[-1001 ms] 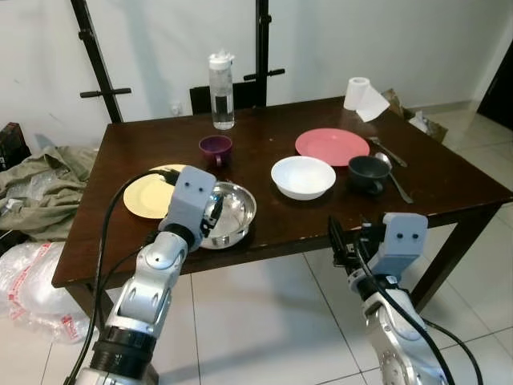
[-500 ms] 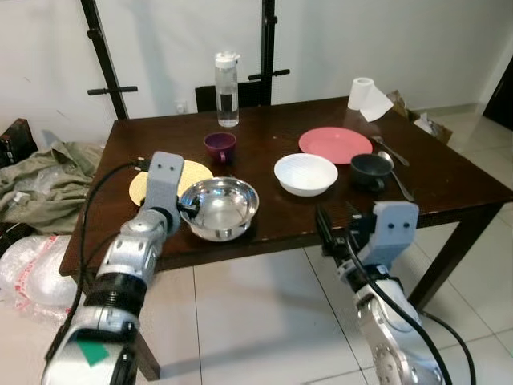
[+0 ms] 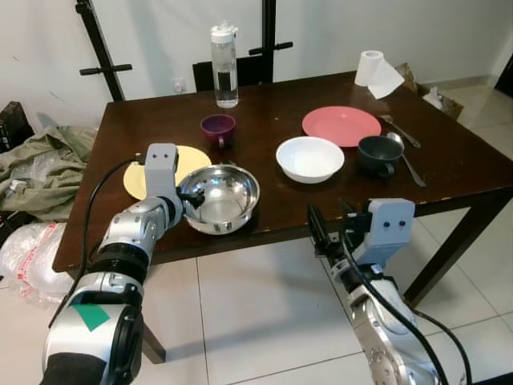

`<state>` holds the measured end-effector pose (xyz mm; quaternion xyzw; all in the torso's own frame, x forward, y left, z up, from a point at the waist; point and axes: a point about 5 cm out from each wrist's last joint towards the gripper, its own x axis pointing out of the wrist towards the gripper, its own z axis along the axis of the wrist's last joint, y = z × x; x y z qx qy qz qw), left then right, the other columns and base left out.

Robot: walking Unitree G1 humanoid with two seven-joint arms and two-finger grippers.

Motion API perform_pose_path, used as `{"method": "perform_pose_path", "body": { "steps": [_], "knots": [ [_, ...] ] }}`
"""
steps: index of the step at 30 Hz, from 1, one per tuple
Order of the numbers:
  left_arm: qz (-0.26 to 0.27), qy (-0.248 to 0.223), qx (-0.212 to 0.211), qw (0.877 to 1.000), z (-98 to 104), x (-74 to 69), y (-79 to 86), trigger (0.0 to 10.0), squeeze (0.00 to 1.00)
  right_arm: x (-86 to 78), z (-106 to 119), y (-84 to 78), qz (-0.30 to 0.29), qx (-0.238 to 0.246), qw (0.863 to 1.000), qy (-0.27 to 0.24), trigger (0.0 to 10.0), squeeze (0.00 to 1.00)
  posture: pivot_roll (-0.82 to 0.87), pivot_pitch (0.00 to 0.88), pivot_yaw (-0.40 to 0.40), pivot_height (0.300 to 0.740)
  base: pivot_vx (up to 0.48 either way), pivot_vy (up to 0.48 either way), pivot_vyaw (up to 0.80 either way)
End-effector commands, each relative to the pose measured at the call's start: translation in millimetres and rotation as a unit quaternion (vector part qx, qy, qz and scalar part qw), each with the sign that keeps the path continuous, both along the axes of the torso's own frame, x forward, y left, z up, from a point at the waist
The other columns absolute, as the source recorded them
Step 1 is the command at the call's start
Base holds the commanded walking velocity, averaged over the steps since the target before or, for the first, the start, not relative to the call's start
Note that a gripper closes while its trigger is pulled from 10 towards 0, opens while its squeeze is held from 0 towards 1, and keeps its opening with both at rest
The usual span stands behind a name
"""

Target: Setting the table

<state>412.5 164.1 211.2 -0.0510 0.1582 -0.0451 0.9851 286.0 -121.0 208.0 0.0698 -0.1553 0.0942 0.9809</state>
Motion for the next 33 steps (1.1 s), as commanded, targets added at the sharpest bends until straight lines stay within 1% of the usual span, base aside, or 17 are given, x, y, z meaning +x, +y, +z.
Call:
{"method": "perform_pose_path", "body": {
  "steps": [1,5,8,9,10,11,12,13,14,17,20,21,22,25,29,32,33],
  "knots": [
    [0.008,0.038,-0.021,0.999,-13.6,-3.0,2.6,10.0,0.00,-2.6,-0.9,1.1,-0.002,0.000,1.000,0.003,10.0,0.00,0.01,0.188,0.163,0.740,0.000,0.000,0.00],
    [0.022,0.084,-0.056,0.995,-32.0,-7.9,3.4,10.0,0.00,-3.4,-1.7,0.6,-0.003,0.000,1.000,0.006,10.0,0.00,0.01,0.193,0.163,0.740,0.000,0.000,0.00],
    [0.030,0.100,-0.069,0.992,-39.2,-10.1,4.2,10.0,0.00,-3.7,-2.0,0.5,-0.004,0.001,1.000,0.008,10.0,0.00,0.01,0.195,0.162,0.740,0.000,0.000,0.00],
    [0.035,0.108,-0.074,0.991,-43.3,-11.4,4.7,9.6,0.00,-3.8,-2.2,0.5,-0.004,0.001,1.000,0.009,10.0,0.00,0.01,0.196,0.160,0.740,0.000,0.000,0.00],
    [0.035,0.108,-0.074,0.991,-43.3,-11.4,4.7,9.6,0.00,-3.8,-2.2,0.5,-0.004,0.001,1.000,0.009,10.0,0.00,0.01,0.196,0.160,0.740,0.000,0.000,0.00],
    [0.041,0.115,-0.083,0.989,-47.1,-12.6,5.1,5.2,0.00,-4.1,-2.4,0.3,-0.005,0.001,1.000,0.010,10.0,0.00,0.01,0.197,0.157,0.740,0.000,0.000,0.00],
    [0.047,0.116,-0.091,0.988,-49.2,-13.1,5.5,2.0,0.00,-4.3,-2.8,0.0,-0.005,0.001,1.000,0.011,10.0,0.00,0.01,0.197,0.155,0.740,0.000,0.000,0.00],
    [0.050,0.116,-0.095,0.987,-49.9,-13.2,5.8,2.0,0.00,-4.5,-3.1,-0.2,-0.005,0.001,1.000,0.012,10.0,0.00,0.01,0.196,0.154,0.740,0.000,0.000,0.00],
    [0.055,0.113,-0.097,0.987,-49.5,-12.9,6.8,0.0,0.00,-4.5,-3.3,-0.3,-0.005,0.000,1.000,0.013,10.0,0.00,0.01,0.194,0.153,0.740,0.000,0.000,0.00],
    [0.059,0.107,-0.097,0.988,-47.9,-12.2,8.0,0.0,0.00,-4.3,-3.5,-0.5,-0.006,0.000,1.000,0.014,10.0,0.00,0.01,0.192,0.150,0.740,0.000,0.000,0.00],
    [0.061,0.076,-0.096,0.991,-39.5,-8.9,8.9,0.0,0.00,-3.2,-3.7,-1.2,-0.006,0.000,1.000,0.015,10.0,0.00,0.01,0.184,0.146,0.740,0.000,0.000,0.00],
    [0.061,0.076,-0.096,0.991,-39.5,-8.9,8.9,0.0,0.00,-3.2,-3.7,-1.2,-0.006,0.000,1.000,0.015,10.0,0.00,0.01,0.184,0.146,0.740,0.000,0.000,0.00],
    [0.056,0.061,-0.096,0.992,-35.0,-7.4,7.4,0.0,0.00,-2.6,-3.7,-1.5,-0.006,-0.001,1.000,0.015,10.0,0.00,0.01,0.181,0.144,0.740,0.000,0.000,0.00],
    [0.045,0.042,-0.108,0.992,-29.5,-5.9,4.1,0.0,0.00,-1.9,-3.6,-1.9,-0.007,-0.001,1.000,0.015,10.0,0.00,0.00,0.179,0.143,0.740,0.000,0.000,0.00],
    [0.040,0.032,-0.115,0.992,-26.9,-5.1,2.5,0.0,0.00,-1.7,-3.1,-2.0,-0.007,-0.001,1.000,0.015,10.0,0.00,0.00,0.177,0.143,0.740,0.000,0.000,0.00],
    [0.021,0.023,-0.121,0.992,-24.2,-4.8,-2.3,0.0,0.00,-1.8,-2.9,-2.3,-0.008,-0.002,1.000,0.015,10.0,0.00,0.00,0.177,0.143,0.740,0.000,0.000,0.00],
    [0.008,0.018,-0.118,0.993,-23.1,-4.9,-5.2,9.5,0.00,-1.8,-2.9,-2.4,-0.008,-0.002,1.000,0.015,10.0,0.00,0.00,0.177,0.143,0.740,0.000,0.000,0.00]
  ]
}}
